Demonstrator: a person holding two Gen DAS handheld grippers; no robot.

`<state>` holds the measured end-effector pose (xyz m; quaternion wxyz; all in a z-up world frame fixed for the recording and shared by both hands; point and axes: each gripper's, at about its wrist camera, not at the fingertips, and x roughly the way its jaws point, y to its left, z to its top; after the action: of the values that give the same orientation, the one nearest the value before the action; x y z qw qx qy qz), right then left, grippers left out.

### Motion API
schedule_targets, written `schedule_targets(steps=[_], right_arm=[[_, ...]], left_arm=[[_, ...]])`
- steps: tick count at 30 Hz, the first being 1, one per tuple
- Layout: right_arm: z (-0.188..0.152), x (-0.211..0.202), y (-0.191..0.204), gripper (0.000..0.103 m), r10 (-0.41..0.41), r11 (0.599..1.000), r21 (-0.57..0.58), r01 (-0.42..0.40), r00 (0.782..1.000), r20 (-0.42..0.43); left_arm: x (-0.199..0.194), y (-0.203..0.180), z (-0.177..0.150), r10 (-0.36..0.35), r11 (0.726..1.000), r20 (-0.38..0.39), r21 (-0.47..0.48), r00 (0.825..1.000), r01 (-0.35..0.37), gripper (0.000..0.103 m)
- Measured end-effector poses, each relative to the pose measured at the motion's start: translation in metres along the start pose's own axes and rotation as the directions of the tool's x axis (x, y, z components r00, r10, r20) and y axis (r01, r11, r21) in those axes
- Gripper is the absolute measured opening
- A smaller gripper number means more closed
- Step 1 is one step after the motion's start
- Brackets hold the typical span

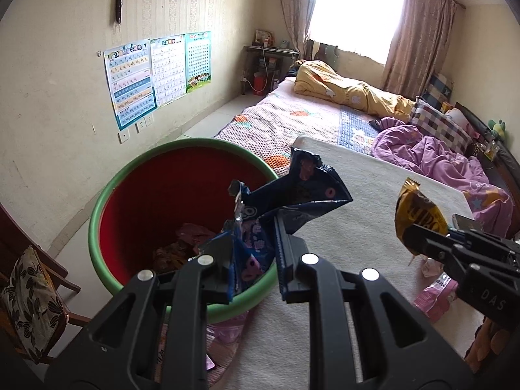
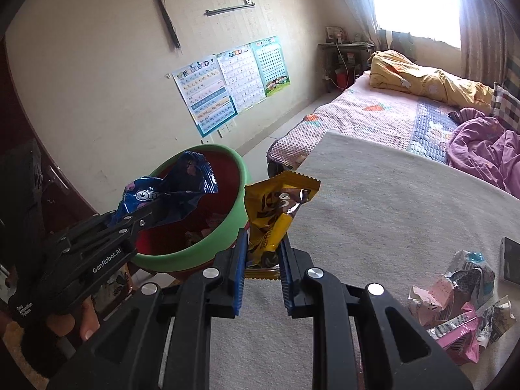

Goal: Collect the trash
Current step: 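Carry the blue and yellow wrappers over the red bin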

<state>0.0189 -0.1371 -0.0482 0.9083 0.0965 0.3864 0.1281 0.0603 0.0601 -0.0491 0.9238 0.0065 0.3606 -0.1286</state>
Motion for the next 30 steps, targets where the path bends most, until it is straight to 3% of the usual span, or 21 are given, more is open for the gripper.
schedule_targets(steps=[30], right_arm=[[0.020,0.039,0.061,0.019,0.029,0.999,-0.040,-0.029,1.000,0.006]], left_arm=[[0.009,0.067,0.011,0.026,1.000,-0.018,0.012,0.999,-0.026,0.018]])
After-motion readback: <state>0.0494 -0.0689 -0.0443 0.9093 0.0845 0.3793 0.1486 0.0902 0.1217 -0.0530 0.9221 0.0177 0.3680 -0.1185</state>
